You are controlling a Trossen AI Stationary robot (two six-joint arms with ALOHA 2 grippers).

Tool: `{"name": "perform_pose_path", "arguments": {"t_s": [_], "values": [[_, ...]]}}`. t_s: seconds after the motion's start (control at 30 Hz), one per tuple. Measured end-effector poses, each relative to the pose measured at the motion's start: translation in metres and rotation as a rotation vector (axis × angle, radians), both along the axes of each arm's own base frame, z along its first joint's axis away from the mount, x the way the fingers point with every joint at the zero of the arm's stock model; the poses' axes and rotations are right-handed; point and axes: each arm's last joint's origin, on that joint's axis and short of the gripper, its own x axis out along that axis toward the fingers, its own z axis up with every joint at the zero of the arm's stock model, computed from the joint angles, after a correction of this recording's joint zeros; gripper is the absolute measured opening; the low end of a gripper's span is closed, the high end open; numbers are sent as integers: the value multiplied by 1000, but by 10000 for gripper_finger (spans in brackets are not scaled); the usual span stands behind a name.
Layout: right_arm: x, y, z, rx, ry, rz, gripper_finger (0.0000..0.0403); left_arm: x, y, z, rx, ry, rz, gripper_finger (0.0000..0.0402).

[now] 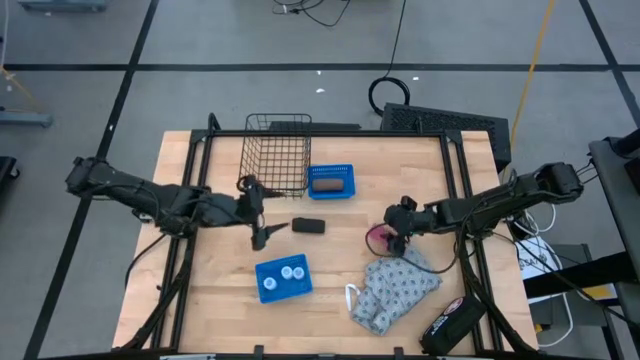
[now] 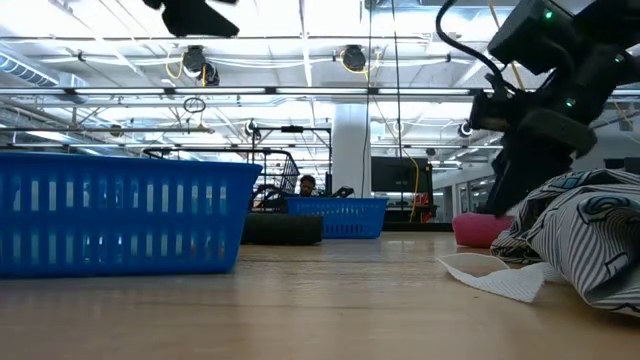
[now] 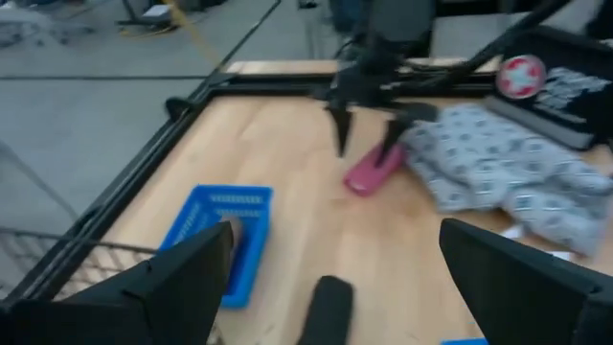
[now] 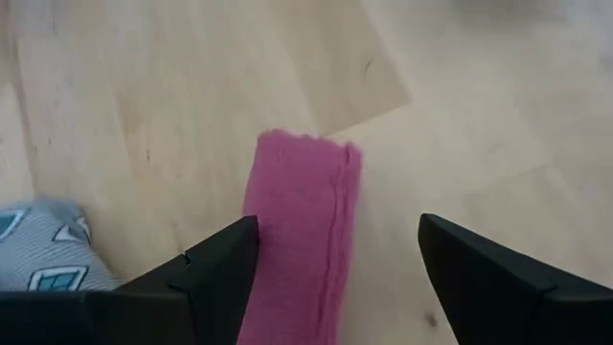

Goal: Pick & Place Medicine items
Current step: Put the pink bandage into the top blue basket

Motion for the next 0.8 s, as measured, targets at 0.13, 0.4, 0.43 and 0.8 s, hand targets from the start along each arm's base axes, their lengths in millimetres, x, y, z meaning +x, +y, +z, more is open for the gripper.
{"name": "perform_pose_path", "arguments": {"t_s": [0.13,0.4,0.43,0.8], "values": [[3,6,-11,5,47,8,274,11,12,-9,7,45,62,379],[-1,10,-18,134,145,37,274,22,25,-20,0,87,131,379],[-3,10,-17,141,150,39,274,22,26,-21,-4,88,136,379],[-9,9,-15,149,189,34,246,23,29,-21,-9,85,149,379]]}}
